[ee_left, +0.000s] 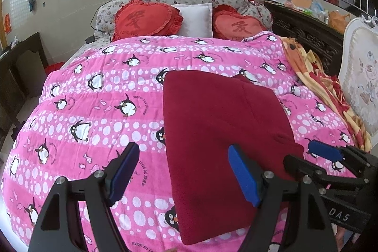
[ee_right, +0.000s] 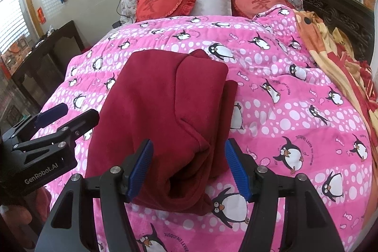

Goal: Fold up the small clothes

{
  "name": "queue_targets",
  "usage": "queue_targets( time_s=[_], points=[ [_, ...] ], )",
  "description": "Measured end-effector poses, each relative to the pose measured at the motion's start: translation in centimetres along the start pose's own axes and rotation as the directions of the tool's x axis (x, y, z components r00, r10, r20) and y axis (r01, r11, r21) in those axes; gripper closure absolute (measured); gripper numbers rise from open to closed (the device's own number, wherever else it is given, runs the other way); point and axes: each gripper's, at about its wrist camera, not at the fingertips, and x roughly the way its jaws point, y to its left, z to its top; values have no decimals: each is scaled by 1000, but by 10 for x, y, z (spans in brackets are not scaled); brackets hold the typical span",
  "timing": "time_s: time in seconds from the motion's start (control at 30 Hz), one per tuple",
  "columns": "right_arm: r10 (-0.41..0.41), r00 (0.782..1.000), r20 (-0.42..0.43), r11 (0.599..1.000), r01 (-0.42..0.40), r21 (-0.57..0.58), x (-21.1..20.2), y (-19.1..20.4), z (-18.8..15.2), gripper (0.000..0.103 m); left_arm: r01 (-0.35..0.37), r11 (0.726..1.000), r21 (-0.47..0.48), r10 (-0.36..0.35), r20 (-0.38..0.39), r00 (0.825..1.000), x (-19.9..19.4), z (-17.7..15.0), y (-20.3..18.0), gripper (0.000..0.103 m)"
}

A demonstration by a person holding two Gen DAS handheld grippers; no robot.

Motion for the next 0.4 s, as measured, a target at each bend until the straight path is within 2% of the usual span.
queue_targets(
  time_s=[0.4],
  points=[
    [6,1000,-16,1000,-6,6,3,-1,-1,64,14,1000,-12,-14,7,1000,4,-3,10,22]
  ],
)
